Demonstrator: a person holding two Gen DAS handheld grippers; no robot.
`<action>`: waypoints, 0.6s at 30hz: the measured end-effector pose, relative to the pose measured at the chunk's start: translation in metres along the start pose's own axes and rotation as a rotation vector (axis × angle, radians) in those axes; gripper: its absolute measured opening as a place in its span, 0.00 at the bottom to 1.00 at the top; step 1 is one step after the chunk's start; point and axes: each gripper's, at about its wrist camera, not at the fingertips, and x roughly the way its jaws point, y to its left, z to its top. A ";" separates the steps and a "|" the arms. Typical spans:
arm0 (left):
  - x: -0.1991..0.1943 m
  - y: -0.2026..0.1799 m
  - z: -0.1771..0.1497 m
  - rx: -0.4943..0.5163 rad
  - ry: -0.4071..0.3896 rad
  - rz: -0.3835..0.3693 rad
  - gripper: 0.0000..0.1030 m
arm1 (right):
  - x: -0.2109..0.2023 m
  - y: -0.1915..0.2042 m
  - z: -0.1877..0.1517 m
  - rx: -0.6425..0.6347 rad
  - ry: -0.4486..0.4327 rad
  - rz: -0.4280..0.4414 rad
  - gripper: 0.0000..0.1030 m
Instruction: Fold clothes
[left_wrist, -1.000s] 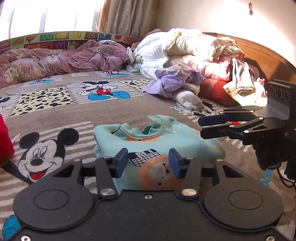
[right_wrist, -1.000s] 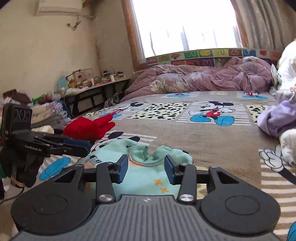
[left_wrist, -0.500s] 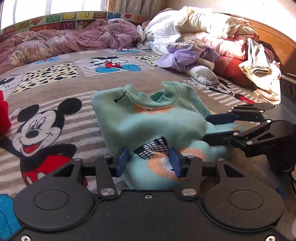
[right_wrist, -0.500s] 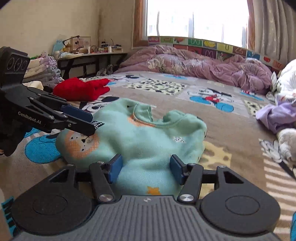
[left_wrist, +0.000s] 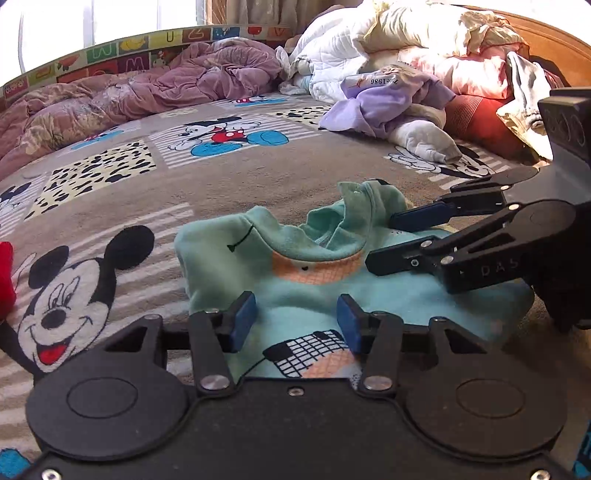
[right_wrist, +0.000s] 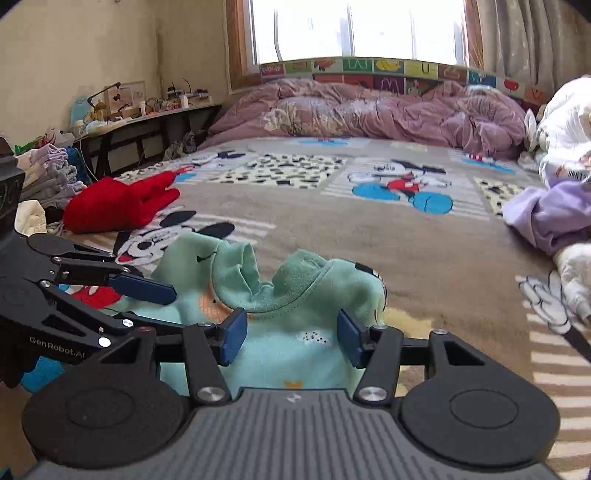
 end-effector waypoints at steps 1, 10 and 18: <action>-0.002 -0.001 0.002 0.002 0.002 0.004 0.47 | 0.004 0.002 -0.003 -0.020 0.010 -0.005 0.54; -0.070 0.039 -0.031 -0.525 -0.092 -0.027 0.55 | -0.063 -0.028 -0.019 0.396 -0.085 0.042 0.76; -0.055 0.055 -0.055 -0.889 -0.016 -0.154 0.60 | -0.043 -0.052 -0.062 0.770 -0.004 0.176 0.76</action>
